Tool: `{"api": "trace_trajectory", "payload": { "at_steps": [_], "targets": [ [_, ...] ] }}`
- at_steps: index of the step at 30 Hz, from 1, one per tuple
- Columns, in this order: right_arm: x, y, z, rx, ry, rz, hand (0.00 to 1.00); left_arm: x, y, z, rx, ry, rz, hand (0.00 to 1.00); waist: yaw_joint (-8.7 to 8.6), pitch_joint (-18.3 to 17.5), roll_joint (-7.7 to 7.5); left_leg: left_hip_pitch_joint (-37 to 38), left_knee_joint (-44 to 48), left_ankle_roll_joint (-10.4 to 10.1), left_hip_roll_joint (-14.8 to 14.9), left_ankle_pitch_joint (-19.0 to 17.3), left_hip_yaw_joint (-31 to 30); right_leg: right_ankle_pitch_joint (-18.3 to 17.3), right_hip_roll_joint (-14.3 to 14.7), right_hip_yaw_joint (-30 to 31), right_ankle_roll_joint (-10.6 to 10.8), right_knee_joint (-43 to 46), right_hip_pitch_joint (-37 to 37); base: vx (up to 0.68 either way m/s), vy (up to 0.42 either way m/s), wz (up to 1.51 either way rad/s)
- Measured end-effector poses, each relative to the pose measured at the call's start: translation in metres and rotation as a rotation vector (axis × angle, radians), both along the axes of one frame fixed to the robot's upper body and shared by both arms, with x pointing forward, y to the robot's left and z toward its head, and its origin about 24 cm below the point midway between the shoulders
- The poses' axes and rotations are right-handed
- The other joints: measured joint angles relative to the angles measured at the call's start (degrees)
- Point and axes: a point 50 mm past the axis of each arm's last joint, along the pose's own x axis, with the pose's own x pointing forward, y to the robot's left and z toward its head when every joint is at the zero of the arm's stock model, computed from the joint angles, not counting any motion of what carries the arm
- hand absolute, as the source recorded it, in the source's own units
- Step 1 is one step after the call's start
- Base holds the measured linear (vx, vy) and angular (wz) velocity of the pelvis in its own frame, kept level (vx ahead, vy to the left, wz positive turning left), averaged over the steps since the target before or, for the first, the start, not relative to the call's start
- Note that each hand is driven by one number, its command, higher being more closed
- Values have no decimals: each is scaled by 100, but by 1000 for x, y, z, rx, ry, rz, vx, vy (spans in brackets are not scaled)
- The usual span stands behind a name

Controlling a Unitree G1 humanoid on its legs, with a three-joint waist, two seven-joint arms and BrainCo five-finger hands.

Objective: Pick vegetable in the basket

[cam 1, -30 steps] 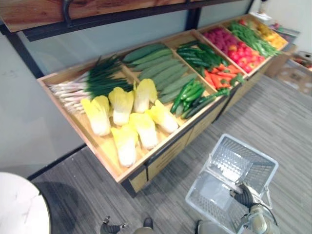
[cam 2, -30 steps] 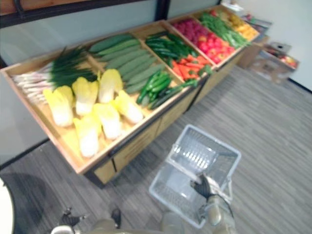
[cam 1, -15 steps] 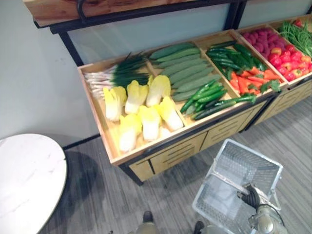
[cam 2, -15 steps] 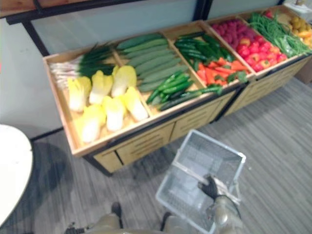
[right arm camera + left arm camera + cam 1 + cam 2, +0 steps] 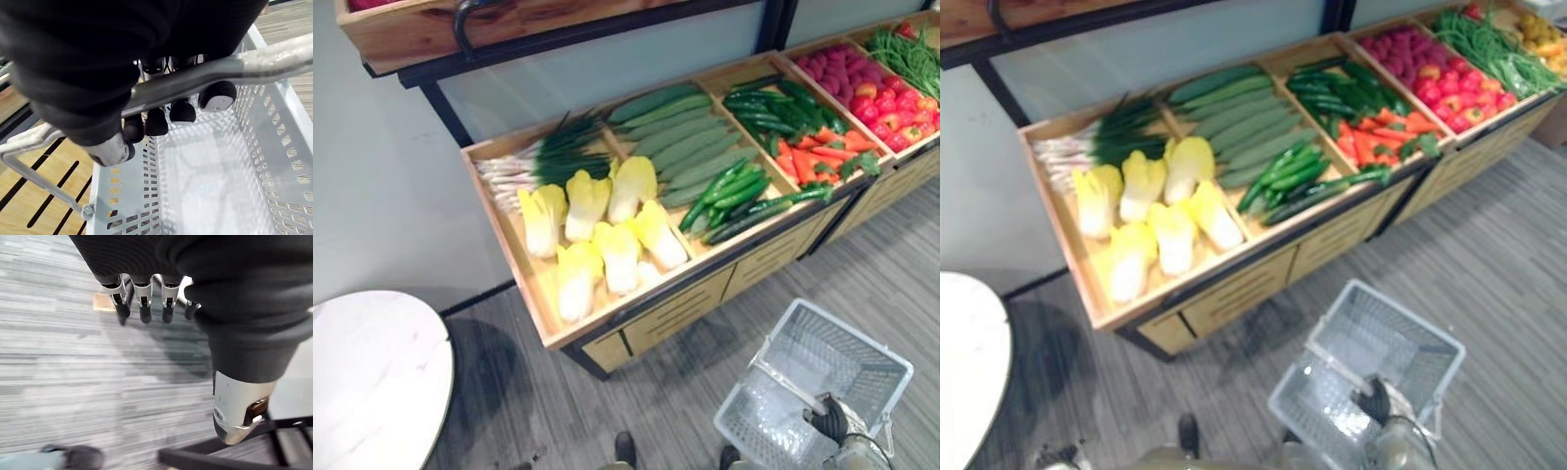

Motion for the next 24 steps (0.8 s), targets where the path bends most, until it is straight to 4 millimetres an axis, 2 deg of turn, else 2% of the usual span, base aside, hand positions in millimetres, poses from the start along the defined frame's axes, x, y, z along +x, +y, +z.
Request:
{"api": "trace_trajectory", "payload": {
  "at_steps": [2,4,6,11,13,20,24],
  "targets": [
    [-3,-2,-1,-1,8,-13,100,29,10,40,157,-221,-15,0,17,-37,-18,4,0,0,18,0,-5,0,24,-8,0,2,1,0,0,0],
    [-6,-4,-1,-6,12,-26,100,43,6,67,260,-346,-49,0,18,-86,-11,9,-1,1,14,1,-19,0,22,-10,0,6,4,0,0,0],
    [-12,-6,-3,-4,18,-49,100,48,-3,82,321,-407,-83,0,17,-153,10,9,-3,3,4,0,-43,-1,17,-15,-2,6,6,-10,5,2],
    [-22,-2,-7,9,35,-72,100,55,-29,100,344,-490,-161,0,8,-249,39,15,-33,13,20,8,-117,-22,31,-48,-29,-7,20,-50,6,5],
    [-22,-2,-6,-4,36,-56,100,59,-34,109,376,-515,-210,0,8,-256,50,15,-35,18,24,13,-118,-23,32,-53,-31,-3,19,-46,8,2],
    [-18,2,-5,-4,31,-27,100,78,-46,119,362,-576,-277,0,-1,-296,57,5,-34,-8,59,-7,22,4,41,81,-14,-9,-70,-5,8,-8],
    [-11,4,-4,-1,16,-14,100,90,-46,127,385,-606,-293,0,-127,-301,59,15,-25,6,83,-15,119,69,76,185,-36,-95,-86,39,-3,-19]
  ]
}}
